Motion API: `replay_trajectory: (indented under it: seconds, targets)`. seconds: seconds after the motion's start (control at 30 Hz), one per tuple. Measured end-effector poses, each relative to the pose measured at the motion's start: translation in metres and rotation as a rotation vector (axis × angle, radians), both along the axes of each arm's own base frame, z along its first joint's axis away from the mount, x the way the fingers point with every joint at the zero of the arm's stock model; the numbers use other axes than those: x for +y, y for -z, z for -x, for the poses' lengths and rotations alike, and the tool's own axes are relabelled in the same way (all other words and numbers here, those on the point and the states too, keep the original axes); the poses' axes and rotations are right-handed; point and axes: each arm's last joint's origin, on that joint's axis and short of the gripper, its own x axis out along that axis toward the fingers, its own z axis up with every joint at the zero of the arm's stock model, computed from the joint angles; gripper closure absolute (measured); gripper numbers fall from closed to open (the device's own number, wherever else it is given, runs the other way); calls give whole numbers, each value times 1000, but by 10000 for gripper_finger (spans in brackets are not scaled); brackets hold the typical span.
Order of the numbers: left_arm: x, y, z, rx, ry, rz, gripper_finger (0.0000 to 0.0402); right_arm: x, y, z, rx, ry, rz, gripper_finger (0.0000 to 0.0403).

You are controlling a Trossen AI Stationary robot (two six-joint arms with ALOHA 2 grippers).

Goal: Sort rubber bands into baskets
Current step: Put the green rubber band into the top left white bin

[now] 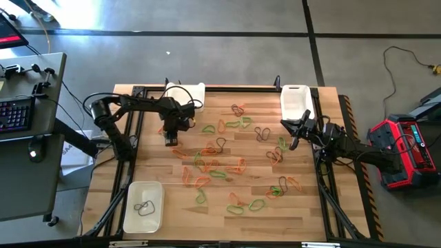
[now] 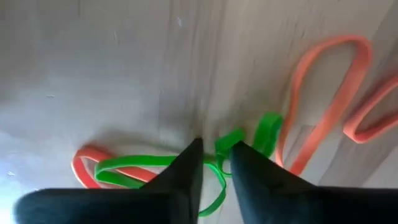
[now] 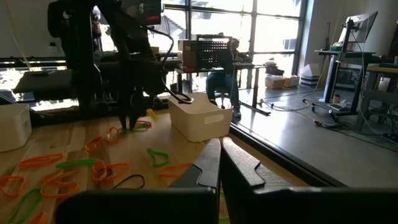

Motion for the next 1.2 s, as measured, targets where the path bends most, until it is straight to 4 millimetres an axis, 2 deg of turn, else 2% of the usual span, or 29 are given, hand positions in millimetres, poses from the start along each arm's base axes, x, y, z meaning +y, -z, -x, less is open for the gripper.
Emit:
replay_trajectory:
  seconds: [0.13, 0.3, 0.7, 0.83, 0.97, 1.2]
  targets:
    - [0, -5, 1, -6, 11, -31, 395, 0, 0, 0, 0, 0, 0, 403]
    - [1, -27, 0, -77, -16, -75, 398, 0, 0, 0, 0, 0, 0, 403]
    - [8, -97, -11, -380, -179, -229, 401, 0, 0, 0, 0, 0, 0, 403]
    - [24, -116, -15, -508, -257, -297, 401, 0, 0, 0, 0, 0, 0, 403]
    - [47, -126, -15, -581, -326, -366, 401, 0, 0, 0, 0, 0, 0, 403]
    - [88, -122, -15, -620, -412, -513, 401, 0, 0, 0, 0, 0, 0, 403]
